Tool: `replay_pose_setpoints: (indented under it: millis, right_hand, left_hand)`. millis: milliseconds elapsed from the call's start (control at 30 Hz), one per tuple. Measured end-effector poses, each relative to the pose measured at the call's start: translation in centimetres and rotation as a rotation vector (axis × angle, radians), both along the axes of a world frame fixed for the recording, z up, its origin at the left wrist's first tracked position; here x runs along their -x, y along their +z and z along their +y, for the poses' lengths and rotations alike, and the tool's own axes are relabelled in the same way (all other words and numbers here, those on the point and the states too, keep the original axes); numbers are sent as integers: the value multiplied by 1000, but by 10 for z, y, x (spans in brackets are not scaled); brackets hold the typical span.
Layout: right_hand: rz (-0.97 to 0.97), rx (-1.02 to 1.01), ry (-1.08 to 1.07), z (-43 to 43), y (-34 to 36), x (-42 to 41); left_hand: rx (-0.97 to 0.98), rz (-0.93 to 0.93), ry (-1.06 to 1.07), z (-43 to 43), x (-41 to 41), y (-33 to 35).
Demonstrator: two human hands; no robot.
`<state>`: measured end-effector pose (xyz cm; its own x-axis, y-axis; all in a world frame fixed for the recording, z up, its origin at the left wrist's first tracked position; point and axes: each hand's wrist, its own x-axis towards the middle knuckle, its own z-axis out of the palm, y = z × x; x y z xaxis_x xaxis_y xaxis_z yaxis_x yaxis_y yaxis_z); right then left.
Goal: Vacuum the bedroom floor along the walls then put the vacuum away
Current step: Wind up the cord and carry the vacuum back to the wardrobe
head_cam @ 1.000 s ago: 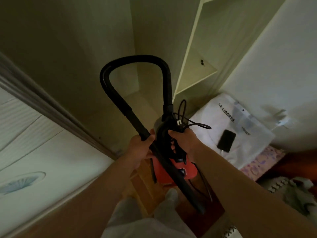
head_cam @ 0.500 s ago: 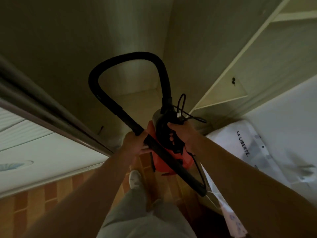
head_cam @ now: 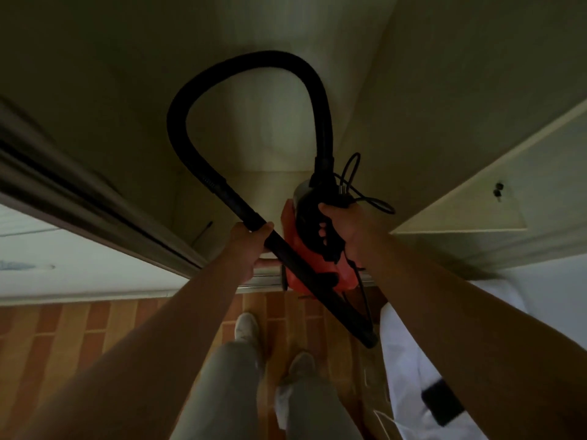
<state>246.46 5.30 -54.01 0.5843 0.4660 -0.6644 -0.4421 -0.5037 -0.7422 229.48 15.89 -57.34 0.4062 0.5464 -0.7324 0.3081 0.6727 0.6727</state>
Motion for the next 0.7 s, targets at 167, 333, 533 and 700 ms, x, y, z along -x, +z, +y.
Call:
replay_pose_setpoints:
  millis: [167,333,533,700]
  right_hand:
    - [-9,-4,63,30,-53,-20]
    - [-36,-32,84,56,-124,-34]
    - [-4,-34,10,82,-212,-47]
    - [-33,-29,-10,103,-271,-58]
  left_hand:
    - [-16,-13,70,18,-9,-53]
    - [-41,-11,119,40,-21,-124]
    - [17,-5,255,50,-30,-212]
    - [53,-14,252,53,-38,-270]
